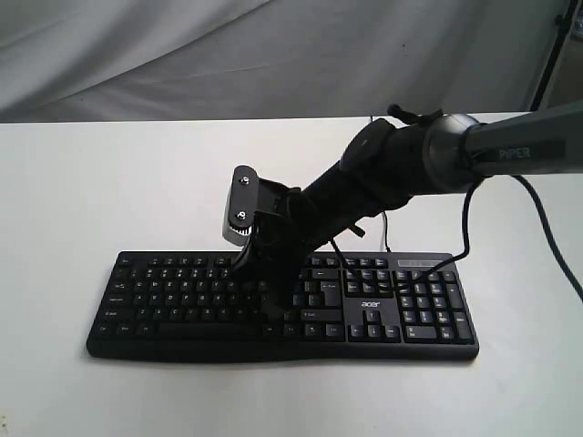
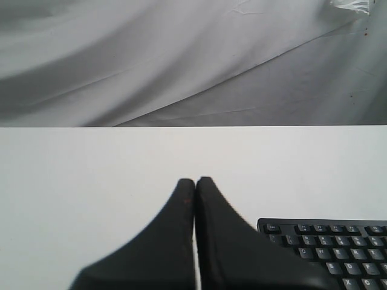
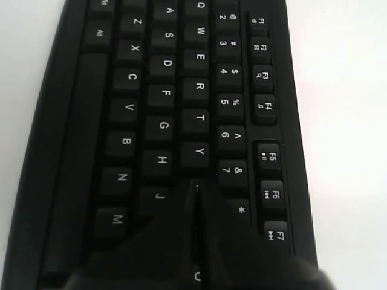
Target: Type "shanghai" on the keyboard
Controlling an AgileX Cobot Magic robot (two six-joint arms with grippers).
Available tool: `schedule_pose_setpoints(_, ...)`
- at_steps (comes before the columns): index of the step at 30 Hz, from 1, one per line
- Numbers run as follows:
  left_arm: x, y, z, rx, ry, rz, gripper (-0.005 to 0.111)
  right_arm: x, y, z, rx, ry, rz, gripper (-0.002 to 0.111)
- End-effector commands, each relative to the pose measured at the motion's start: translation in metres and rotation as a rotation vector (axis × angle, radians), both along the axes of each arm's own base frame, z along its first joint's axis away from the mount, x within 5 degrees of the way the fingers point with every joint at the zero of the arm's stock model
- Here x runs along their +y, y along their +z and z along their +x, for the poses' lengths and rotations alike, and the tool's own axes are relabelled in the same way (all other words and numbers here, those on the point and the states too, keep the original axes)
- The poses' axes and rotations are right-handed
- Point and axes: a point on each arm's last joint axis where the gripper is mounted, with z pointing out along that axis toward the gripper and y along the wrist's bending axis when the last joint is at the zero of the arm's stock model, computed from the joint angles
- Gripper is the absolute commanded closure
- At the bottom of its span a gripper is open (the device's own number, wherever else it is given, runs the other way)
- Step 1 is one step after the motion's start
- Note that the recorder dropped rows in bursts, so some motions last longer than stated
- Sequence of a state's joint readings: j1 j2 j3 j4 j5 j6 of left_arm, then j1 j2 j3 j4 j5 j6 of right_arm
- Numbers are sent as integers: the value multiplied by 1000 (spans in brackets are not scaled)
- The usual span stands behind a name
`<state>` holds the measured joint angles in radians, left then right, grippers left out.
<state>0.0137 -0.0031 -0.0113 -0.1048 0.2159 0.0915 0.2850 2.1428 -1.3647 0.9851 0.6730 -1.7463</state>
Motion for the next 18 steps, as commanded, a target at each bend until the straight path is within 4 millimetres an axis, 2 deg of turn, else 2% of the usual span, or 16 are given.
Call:
schedule_pose_setpoints(1, 0, 0, 0, 1, -4, -5, 106, -3, -11, 1, 19, -16, -11, 108)
schedule_pose_setpoints(6, 0, 0, 0, 1, -4, -5, 106, -2, -5, -1, 19, -5, 5, 108)
schedule_pose_setpoints(18, 0, 0, 0, 1, -4, -5, 106, -3, -6, 0, 7, 1, -17, 108)
